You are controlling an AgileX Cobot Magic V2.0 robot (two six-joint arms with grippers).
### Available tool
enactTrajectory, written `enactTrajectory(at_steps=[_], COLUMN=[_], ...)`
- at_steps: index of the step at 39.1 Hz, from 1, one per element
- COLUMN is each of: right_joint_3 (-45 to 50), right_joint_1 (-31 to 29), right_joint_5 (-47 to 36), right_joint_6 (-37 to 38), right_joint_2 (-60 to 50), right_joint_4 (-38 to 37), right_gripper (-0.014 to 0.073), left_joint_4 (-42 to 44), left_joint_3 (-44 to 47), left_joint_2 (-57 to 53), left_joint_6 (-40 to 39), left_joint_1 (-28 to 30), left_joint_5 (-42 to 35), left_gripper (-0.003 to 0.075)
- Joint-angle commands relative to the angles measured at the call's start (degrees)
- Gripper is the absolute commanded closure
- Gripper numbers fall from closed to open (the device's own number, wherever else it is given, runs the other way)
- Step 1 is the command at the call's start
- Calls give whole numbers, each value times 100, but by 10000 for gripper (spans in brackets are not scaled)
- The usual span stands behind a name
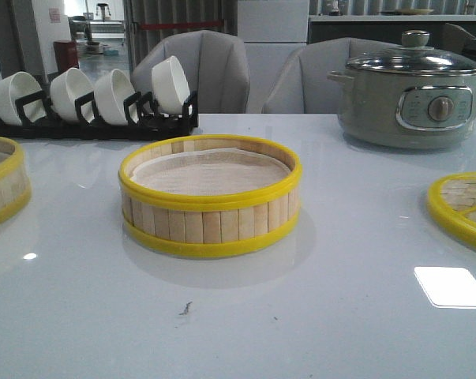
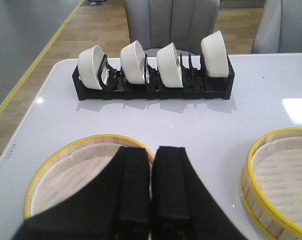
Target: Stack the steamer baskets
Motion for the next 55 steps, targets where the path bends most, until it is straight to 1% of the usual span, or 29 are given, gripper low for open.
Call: enactTrajectory(at_steps=[1, 12, 15, 21, 22, 24, 26, 27, 29, 31, 33, 36, 40, 46, 55], right_joint_3=[-86, -86, -86, -116, -174, -406, -735, -959, -1445, -1857, -2133, -2668, -3235, -3831, -3892], right_joint_1=[-29, -29, -29, -29, -29, -29, -29, -29, -29, -29, -29, -29, -29, -29, -4], right_joint_5=[-507, -587, -837, -1643, -1655, -1398, -890, -425, 200, 491, 464, 438, 545, 556, 469], right_joint_6=[-49, -47, -47, -26, -11, 5, -1, -1, -1, -1, 20, 20, 20, 20, 20], right_joint_2=[-118, -118, -118, -118, -118, -112, -61, 2, 265, 769, 1412, 2857, 3886, 4747, 4853], right_joint_4=[-4, -4, -4, -4, -4, -4, -18, -27, -122, -128, -123, -119, -119, -109, -9], right_gripper=[557, 557, 557, 557, 557, 557, 557, 557, 557, 557, 557, 557, 557, 557, 557], left_joint_4=[-1, -16, -16, -16, -16, -16, -16, -16, -16, -16, -16, -16, 8, -2, 8], left_joint_3=[-204, -204, -204, -204, -204, -204, -204, -204, -204, -204, -204, -204, -204, -204, -204], left_joint_2=[-31, -31, -31, -31, -31, -31, -31, -31, -31, -31, -31, -31, -31, -31, -31], left_joint_6=[-16, -16, -16, -16, -16, -16, -16, -16, -16, -16, -16, -16, -16, -16, -16], left_joint_1=[-32, -32, -32, -32, -32, -32, -32, -32, -32, -32, -32, -99, -304, -476, -476], left_joint_5=[-513, -738, -795, -795, -795, -772, -761, -763, -759, -759, -750, -676, -555, -434, -233], left_gripper=[617, 617, 617, 617, 617, 617, 617, 617, 617, 617, 617, 617, 617, 617, 617])
